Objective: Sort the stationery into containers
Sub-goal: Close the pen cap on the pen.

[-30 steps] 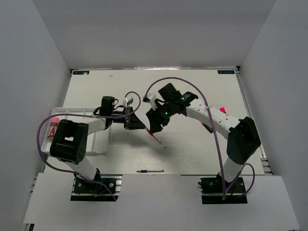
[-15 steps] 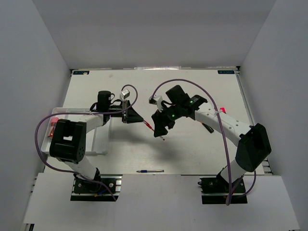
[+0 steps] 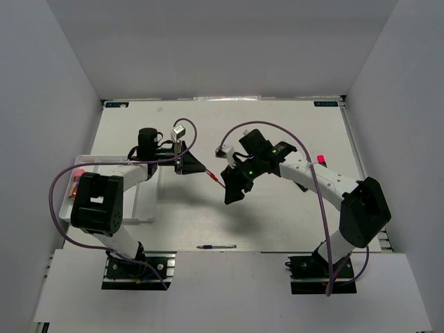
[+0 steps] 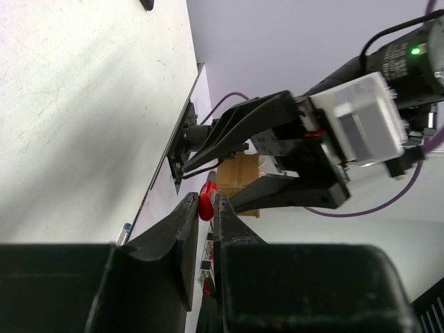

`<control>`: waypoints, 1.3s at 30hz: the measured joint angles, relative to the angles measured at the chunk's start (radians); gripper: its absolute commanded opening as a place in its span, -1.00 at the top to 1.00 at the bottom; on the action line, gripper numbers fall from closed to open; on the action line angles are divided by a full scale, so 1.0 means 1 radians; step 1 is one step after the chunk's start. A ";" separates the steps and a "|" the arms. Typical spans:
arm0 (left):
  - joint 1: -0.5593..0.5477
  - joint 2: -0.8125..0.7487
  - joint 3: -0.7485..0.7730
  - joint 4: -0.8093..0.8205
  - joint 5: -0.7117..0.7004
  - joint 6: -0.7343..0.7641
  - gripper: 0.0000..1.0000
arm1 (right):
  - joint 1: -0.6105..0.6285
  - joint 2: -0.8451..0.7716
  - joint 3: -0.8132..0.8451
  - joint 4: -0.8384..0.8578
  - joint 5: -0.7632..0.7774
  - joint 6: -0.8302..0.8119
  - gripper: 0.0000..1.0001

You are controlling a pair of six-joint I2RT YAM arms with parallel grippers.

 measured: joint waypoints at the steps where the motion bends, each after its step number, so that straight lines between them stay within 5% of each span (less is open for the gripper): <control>1: 0.000 -0.001 0.000 0.003 0.000 -0.005 1.00 | 0.000 0.000 -0.007 0.001 0.000 -0.001 -0.15; 8: 0.009 -0.005 0.000 0.023 0.003 -0.021 1.00 | 0.000 -0.003 -0.032 0.007 0.000 -0.013 0.20; 15: 0.013 -0.010 -0.001 0.023 0.028 -0.027 1.00 | -0.003 -0.003 -0.032 0.002 0.018 -0.010 1.00; 39: -0.008 -0.080 -0.005 -0.107 -0.063 0.119 1.00 | 0.001 0.074 0.055 -0.119 -0.002 0.010 1.00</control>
